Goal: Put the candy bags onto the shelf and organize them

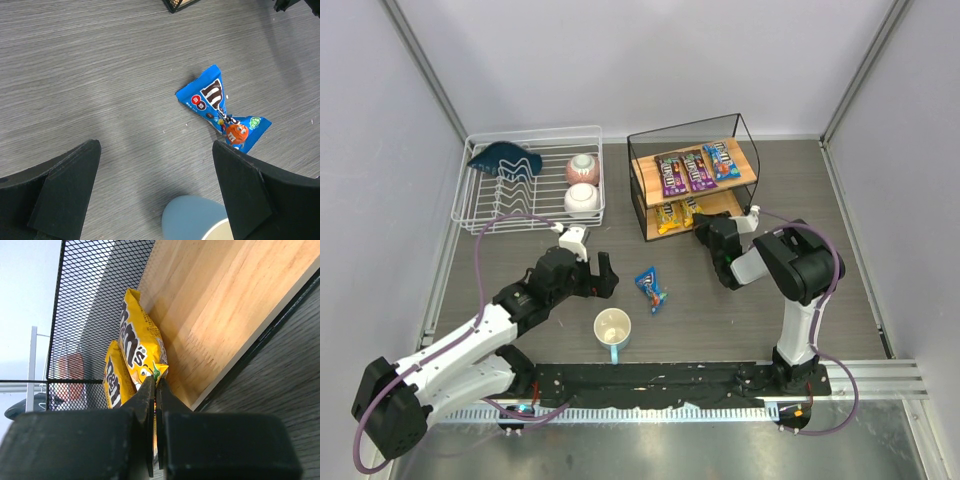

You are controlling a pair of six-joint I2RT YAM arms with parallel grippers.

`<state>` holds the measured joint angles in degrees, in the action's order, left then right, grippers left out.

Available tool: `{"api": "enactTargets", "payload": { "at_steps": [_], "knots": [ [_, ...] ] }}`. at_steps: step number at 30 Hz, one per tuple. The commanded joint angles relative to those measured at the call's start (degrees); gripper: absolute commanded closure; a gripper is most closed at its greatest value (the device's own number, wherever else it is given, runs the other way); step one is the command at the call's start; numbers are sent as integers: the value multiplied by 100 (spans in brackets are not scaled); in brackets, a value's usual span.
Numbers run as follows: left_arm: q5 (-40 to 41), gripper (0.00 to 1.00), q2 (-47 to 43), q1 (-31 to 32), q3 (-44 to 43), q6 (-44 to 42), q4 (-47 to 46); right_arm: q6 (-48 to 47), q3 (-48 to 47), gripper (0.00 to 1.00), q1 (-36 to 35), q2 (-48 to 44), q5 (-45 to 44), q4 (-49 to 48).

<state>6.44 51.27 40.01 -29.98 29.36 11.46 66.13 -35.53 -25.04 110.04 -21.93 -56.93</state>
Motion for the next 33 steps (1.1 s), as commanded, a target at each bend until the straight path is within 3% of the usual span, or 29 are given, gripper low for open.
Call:
{"api": "enactTargets", "payload": {
  "at_steps": [1, 19, 23, 27, 30, 31, 33],
  "knots": [
    [68, 0, -3, 16, -52, -80, -153, 84, -156, 99, -1, 44, -118, -187],
    [59, 0, -38, 16, -35, -71, -153, 278, -121, 98, -168, 61, -435, -152],
    [68, 0, -38, 16, -43, -71, -153, 287, -147, 92, -177, 79, -417, -135],
    [68, 0, -46, 16, -35, -63, -136, 287, -139, 78, -195, 53, -461, -126],
    [68, 0, -55, 16, -26, -71, -136, 269, -95, 62, -186, -26, -505, -82],
    [68, 0, -55, 7, -17, -71, -144, 252, -69, 47, -203, -87, -522, -64],
    [60, 0, -55, 16, -17, -71, -153, 208, -16, 41, -203, -149, -566, -64]
  ]
}}
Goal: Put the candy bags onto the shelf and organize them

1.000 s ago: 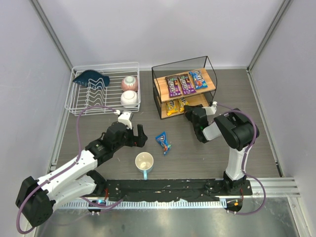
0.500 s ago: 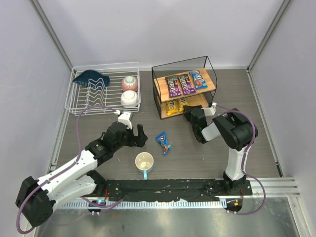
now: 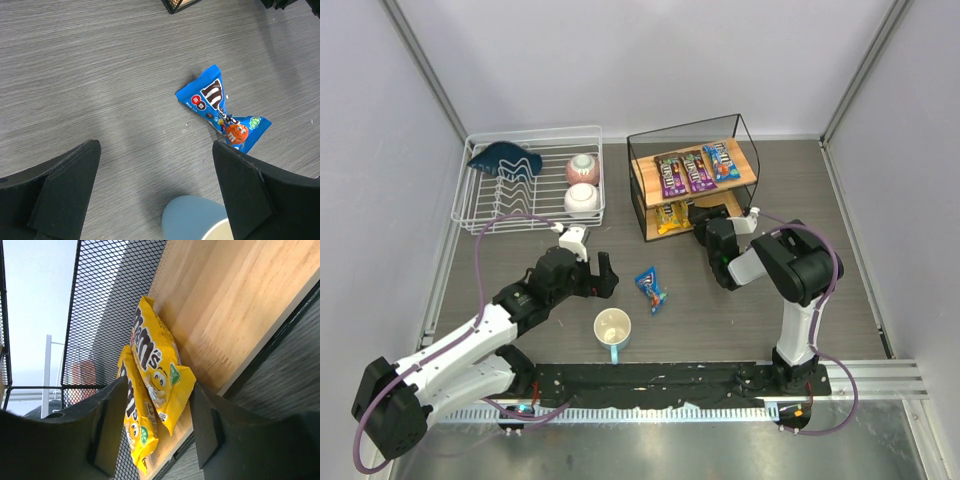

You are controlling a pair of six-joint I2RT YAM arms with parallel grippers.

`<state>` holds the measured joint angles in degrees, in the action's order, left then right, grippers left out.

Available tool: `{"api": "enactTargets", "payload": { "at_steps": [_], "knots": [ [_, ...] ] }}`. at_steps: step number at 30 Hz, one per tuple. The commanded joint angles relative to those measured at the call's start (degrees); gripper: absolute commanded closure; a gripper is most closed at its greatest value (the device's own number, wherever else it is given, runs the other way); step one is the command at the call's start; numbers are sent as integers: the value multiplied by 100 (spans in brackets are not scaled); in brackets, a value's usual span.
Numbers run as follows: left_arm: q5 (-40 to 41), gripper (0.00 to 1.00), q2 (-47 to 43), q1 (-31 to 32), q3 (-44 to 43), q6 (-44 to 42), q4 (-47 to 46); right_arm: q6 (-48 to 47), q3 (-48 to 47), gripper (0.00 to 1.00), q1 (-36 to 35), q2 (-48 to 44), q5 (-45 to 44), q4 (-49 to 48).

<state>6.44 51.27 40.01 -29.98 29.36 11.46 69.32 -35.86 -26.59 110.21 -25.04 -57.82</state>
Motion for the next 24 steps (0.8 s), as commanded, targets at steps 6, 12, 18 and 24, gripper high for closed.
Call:
{"api": "enactTargets", "payload": {
  "at_steps": [6, 12, 18, 24],
  "knots": [
    [51, 0, -46, 16, -35, -63, -162, -129, 193, 36, -57, -404, -265, 17],
    [51, 0, -55, 16, -35, -71, -153, -94, 456, 36, -66, -588, -230, -54],
    [59, 0, -99, 16, -52, -71, -118, -120, 1079, 36, -145, -1123, -159, -142],
    [59, 0, -91, 16, -70, -71, -118, -357, 1712, 35, -600, -2221, -106, 505]
  ]
}}
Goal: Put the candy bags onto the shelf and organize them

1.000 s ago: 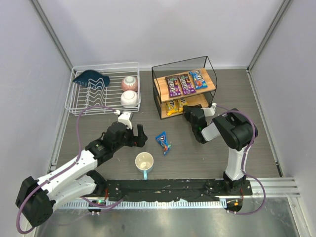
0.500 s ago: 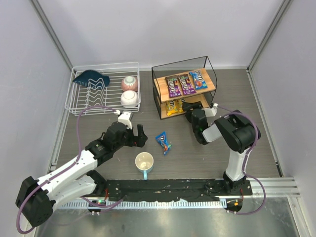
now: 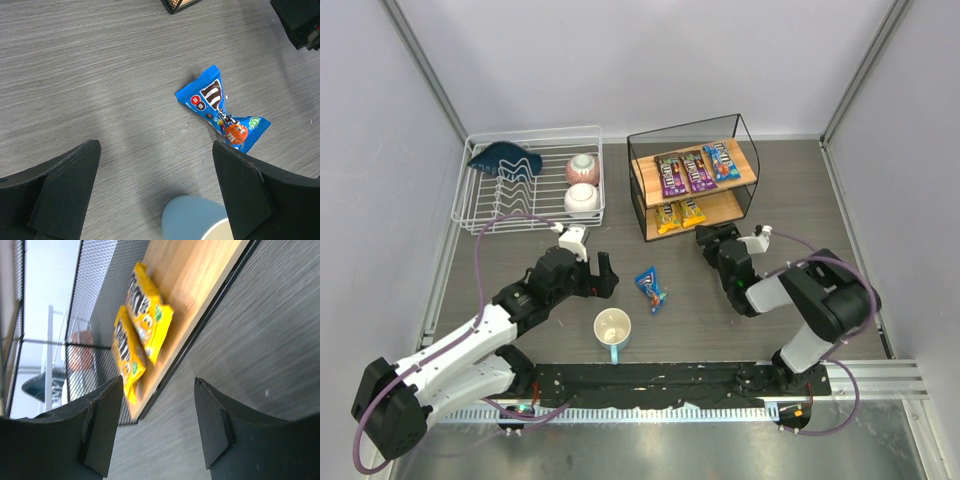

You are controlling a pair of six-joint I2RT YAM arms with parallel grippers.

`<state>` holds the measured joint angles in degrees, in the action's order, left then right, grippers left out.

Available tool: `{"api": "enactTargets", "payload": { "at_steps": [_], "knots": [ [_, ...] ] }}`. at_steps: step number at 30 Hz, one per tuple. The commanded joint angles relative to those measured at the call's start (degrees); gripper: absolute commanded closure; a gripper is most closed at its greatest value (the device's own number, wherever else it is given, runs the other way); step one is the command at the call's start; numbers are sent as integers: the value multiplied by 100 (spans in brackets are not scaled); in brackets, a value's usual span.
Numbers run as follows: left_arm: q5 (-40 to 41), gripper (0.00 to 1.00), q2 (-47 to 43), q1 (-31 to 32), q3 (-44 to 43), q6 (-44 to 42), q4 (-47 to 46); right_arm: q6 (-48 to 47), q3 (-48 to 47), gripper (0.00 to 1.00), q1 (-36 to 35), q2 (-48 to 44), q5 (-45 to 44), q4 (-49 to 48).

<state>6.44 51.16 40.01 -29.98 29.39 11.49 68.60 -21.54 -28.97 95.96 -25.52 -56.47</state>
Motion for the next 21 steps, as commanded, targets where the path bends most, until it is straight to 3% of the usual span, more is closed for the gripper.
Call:
{"api": "enactTargets", "payload": {
  "at_steps": [1, 6, 12, 21],
  "knots": [
    [59, 0, -79, 16, -70, -73, -129, -381, 343, 35, -468, -1199, -85, 556],
    [68, 0, -115, 16, -78, -65, -111, -804, 633, 32, -1215, -2423, -182, 1890],
    [95, 0, -132, 16, -78, -73, -103, -559, 941, 31, -2059, -3408, -278, 2859],
    [95, 0, -158, 7, -96, -73, -59, -294, 722, 31, -3061, -2874, -568, 3019]
  ]
}}
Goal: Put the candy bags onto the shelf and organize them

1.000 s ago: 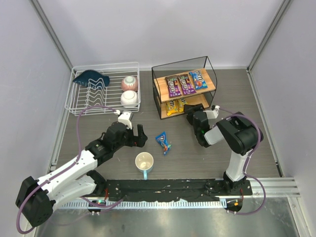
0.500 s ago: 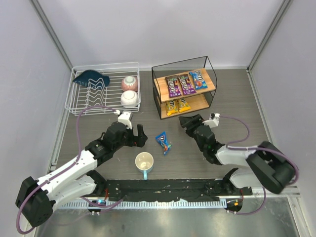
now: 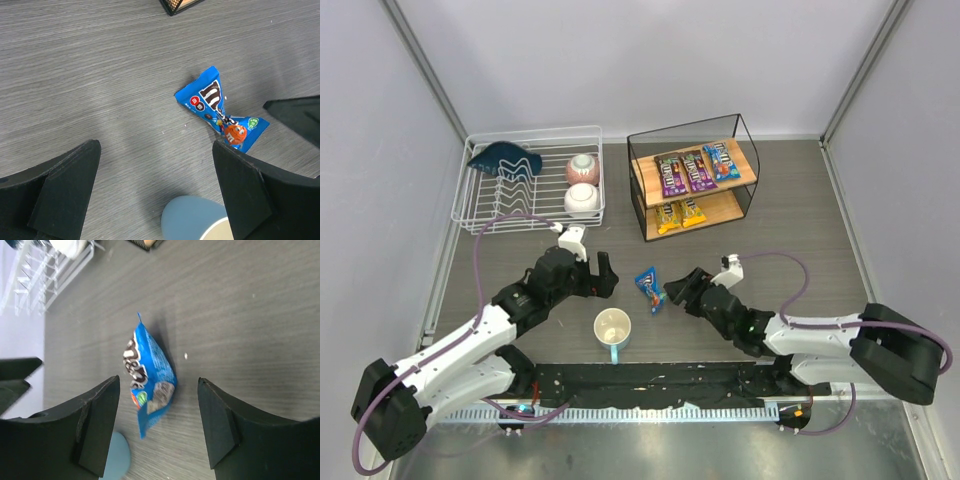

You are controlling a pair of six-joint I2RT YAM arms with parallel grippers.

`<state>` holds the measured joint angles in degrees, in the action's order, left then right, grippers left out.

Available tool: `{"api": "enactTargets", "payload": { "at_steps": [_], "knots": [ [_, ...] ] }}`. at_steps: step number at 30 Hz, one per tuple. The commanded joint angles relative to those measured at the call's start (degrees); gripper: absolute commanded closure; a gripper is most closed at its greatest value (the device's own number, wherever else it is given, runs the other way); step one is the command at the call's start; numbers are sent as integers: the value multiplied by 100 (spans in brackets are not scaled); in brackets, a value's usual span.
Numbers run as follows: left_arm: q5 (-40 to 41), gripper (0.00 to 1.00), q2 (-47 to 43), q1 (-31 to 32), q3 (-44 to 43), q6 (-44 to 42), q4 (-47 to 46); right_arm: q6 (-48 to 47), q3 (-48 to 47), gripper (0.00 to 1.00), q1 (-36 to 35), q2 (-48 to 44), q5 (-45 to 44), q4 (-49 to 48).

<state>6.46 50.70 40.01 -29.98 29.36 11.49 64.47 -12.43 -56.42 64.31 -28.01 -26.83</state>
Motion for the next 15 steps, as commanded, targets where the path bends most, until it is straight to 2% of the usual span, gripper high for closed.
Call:
{"api": "enactTargets", "payload": {
  "at_steps": [1, 15],
  "knots": [
    [92, 0, -130, 16, -96, -71, -50, 136, -234, 31, -360, 449, -337, 29],
    [119, 0, -192, 16, -70, -54, -32, 365, -339, 36, -598, 1127, -425, -674]
  ]
}}
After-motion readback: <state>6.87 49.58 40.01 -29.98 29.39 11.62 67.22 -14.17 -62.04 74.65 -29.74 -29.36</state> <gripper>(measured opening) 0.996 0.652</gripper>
